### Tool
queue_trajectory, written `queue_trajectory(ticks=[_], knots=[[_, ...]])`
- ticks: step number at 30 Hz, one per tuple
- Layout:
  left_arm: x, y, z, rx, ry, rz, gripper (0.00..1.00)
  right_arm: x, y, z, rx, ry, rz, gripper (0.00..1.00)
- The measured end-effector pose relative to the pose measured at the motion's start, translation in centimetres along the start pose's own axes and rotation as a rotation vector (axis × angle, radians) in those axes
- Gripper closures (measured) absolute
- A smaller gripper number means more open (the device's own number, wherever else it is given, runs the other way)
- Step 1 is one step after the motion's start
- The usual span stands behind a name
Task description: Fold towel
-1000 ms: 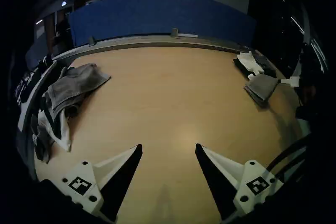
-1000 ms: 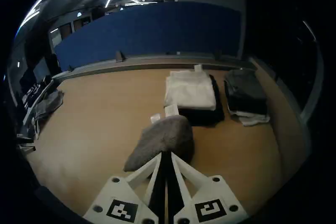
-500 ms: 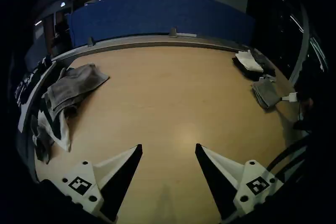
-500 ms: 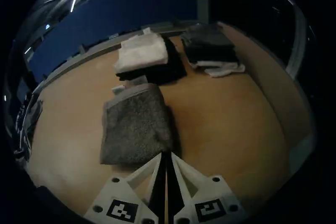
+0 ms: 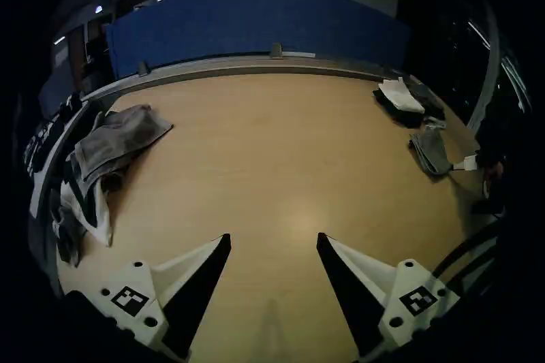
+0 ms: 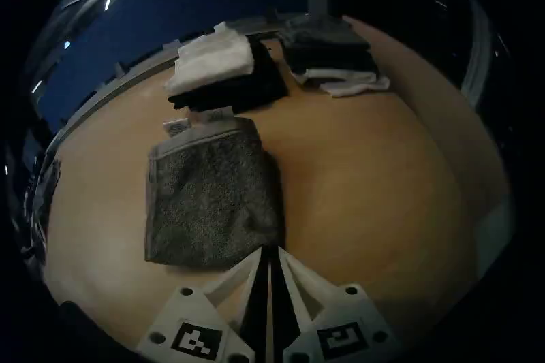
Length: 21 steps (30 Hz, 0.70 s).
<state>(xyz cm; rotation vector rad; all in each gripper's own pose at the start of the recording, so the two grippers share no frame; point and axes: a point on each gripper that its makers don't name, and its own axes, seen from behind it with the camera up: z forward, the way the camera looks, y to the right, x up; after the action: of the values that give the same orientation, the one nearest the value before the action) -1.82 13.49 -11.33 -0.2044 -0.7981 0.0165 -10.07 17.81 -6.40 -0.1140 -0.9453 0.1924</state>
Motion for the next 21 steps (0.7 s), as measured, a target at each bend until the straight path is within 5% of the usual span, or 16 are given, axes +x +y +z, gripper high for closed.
queue_trajectory(ticks=[5, 9, 11, 21], knots=[[0.0, -0.2, -0.1, 0.003, 0.001, -0.002, 0.06, 0.1, 0.1, -0.2, -0.004, 0.006, 0.007, 0.93], [0.0, -0.4, -0.1, 0.005, 0.002, -0.002, 0.06, 0.0, 0.4, -0.5, -0.019, 0.011, 0.006, 0.8], [0.1, -0.5, -0.2, 0.006, 0.003, -0.001, 0.06, -0.1, 0.7, -0.7, -0.028, 0.016, 0.003, 0.6], [0.2, -0.2, -0.3, -0.002, 0.006, 0.002, 0.06, 0.1, 2.0, -2.0, -0.083, 0.054, -0.02, 0.37]])
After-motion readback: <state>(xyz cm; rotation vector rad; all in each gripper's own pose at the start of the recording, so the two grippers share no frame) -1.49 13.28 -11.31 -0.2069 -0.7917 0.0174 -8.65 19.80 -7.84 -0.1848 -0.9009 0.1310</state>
